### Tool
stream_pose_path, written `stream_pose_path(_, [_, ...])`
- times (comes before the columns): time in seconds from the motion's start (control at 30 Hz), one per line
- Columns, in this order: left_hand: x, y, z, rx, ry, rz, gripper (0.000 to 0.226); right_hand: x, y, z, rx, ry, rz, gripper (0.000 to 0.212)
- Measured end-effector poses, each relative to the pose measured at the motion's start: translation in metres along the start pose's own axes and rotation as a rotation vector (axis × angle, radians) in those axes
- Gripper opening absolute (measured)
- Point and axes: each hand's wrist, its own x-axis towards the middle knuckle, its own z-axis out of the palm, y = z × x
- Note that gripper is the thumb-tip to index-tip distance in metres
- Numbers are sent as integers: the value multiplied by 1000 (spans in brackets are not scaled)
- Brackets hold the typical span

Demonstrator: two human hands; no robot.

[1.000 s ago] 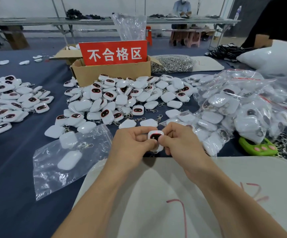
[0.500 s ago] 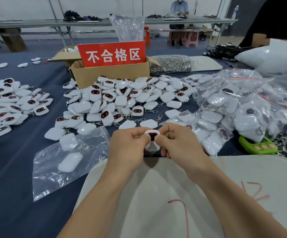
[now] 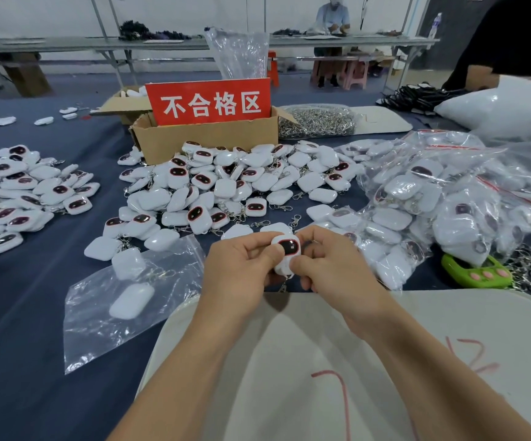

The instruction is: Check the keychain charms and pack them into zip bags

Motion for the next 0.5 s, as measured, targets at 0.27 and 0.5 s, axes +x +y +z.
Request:
stream_pose_path(0.27, [2,1,1,-24,-15,21,33,0,4,4,-64,68,-19,13])
stream_pose_path(0.5, [2,3,2,-96,-26,-25,28,-2,0,-2,-23,45,-15,17])
